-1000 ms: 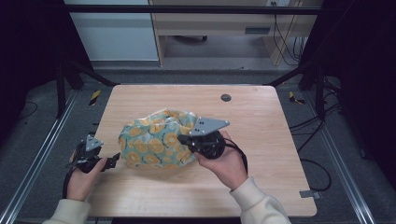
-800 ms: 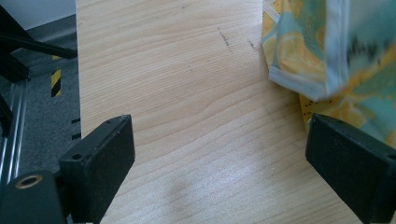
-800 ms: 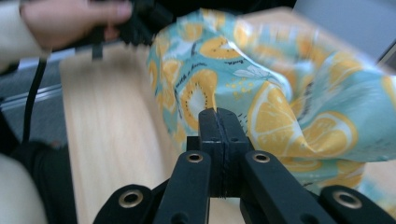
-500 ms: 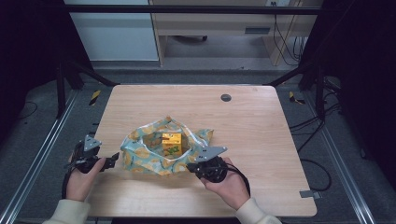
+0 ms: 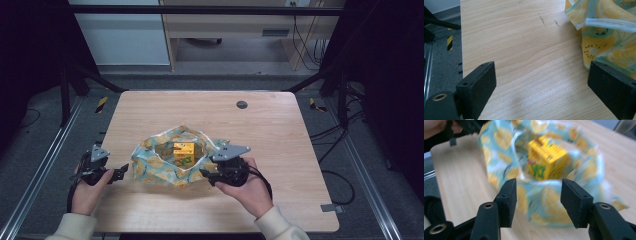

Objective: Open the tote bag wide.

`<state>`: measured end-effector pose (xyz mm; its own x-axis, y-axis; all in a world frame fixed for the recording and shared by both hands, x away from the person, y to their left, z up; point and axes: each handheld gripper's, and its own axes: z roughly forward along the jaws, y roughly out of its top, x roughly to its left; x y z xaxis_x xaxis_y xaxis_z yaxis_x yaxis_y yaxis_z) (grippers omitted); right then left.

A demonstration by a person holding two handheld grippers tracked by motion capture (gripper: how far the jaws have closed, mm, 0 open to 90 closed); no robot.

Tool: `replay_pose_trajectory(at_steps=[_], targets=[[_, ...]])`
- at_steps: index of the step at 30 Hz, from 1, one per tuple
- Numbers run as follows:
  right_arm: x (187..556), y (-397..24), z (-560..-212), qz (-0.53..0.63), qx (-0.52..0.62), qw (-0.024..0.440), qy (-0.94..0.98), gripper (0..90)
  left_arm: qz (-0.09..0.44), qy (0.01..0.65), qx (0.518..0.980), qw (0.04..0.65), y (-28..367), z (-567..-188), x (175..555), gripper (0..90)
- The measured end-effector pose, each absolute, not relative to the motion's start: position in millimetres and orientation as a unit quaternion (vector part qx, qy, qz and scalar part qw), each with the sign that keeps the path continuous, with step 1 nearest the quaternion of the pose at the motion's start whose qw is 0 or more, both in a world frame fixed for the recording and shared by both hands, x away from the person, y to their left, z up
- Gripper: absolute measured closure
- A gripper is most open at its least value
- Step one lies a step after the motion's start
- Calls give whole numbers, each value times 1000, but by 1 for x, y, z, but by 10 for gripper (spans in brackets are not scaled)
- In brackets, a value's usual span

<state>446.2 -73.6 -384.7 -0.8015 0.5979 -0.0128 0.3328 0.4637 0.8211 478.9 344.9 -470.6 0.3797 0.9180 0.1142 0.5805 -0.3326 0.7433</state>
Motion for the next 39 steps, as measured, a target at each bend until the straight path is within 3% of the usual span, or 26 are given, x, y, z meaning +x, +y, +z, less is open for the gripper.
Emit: replay_pose_trajectory(at_steps=[6, 9, 14, 16, 17, 18, 22, 25, 39], targets=[[488, -62, -370, 411, 301, 166, 845, 463, 268, 485, 772, 312, 344, -471, 478, 81], [524, -53, -376, 388, 336, 155, 844, 451, 268, 483, 773, 313, 344, -471, 478, 82], [547, -41, -387, 357, 357, 138, 852, 439, 265, 481, 775, 313, 343, -471, 479, 82], [554, -38, -393, 344, 359, 138, 856, 488, 264, 479, 777, 312, 342, -471, 479, 82], [559, -38, -396, 342, 361, 141, 856, 595, 264, 479, 777, 313, 342, -471, 479, 82], [559, -38, -396, 342, 361, 141, 856, 595, 264, 477, 778, 312, 342, -471, 479, 82], [559, -40, -393, 358, 361, 145, 849, 771, 262, 474, 781, 311, 340, -471, 480, 91], [551, -42, -384, 381, 345, 156, 843, 824, 262, 475, 782, 309, 340, -471, 480, 93], [476, -51, -352, 476, 248, 147, 831, 840, 257, 480, 779, 311, 341, -467, 477, 118]])
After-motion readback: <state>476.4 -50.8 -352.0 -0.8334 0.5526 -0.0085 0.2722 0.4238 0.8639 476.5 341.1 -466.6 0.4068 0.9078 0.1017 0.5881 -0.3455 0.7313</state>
